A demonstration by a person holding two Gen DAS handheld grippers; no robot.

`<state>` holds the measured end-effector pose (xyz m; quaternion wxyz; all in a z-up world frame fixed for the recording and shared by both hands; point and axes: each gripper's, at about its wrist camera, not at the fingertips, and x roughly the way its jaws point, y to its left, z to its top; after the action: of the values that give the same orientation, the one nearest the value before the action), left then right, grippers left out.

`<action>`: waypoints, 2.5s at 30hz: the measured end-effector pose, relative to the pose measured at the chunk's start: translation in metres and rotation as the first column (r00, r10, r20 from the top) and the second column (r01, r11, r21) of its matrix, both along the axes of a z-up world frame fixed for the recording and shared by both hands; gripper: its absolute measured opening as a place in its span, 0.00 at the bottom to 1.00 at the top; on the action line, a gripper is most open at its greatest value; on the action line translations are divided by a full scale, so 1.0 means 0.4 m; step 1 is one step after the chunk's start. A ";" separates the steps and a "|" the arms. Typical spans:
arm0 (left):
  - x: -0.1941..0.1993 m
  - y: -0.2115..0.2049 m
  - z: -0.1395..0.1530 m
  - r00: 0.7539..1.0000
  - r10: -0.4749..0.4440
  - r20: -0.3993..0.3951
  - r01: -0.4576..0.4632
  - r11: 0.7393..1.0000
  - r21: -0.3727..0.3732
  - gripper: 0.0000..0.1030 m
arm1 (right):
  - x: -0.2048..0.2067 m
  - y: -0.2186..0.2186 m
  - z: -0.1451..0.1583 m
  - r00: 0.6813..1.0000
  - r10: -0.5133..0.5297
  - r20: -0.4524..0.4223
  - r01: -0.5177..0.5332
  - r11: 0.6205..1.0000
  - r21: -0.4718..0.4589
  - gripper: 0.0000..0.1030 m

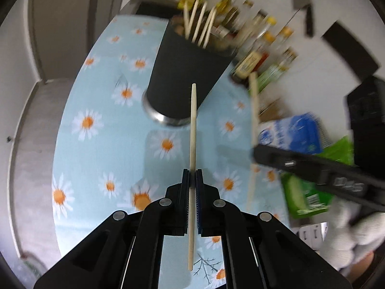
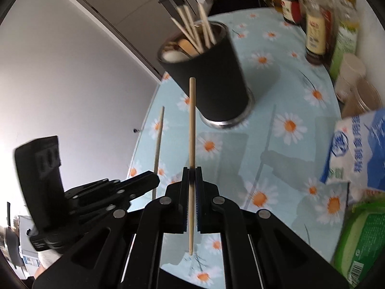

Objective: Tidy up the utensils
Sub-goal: 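Lift and carry both chopsticks upright to the black holder, then lower both chopsticks into the black holder and open both tools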

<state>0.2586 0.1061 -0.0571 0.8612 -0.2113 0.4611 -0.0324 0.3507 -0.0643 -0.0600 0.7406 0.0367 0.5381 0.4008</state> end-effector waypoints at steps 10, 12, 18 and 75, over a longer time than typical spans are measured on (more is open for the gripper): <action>0.026 0.055 0.160 0.955 -0.086 0.285 0.088 0.996 0.007 0.04 | 0.019 0.050 0.116 0.978 -0.112 0.178 0.090 0.988 0.125 0.05; 0.039 0.070 0.182 0.937 -0.085 0.338 0.085 0.996 0.015 0.04 | 0.030 0.049 0.145 0.968 -0.142 0.209 0.107 0.980 0.170 0.05; 0.080 0.090 0.250 0.879 -0.079 0.470 0.070 0.997 0.037 0.04 | 0.069 0.034 0.233 0.931 -0.221 0.291 0.127 0.942 0.310 0.05; 0.301 0.110 0.100 0.717 -0.075 0.693 0.055 0.997 0.051 0.04 | 0.252 0.107 0.161 0.784 -0.373 0.496 0.224 0.915 0.334 0.05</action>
<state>0.3792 0.1499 -0.0170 0.9723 -0.1557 0.1125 -0.1332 0.4517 -0.0214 0.0042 0.9066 0.1011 0.2330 0.3370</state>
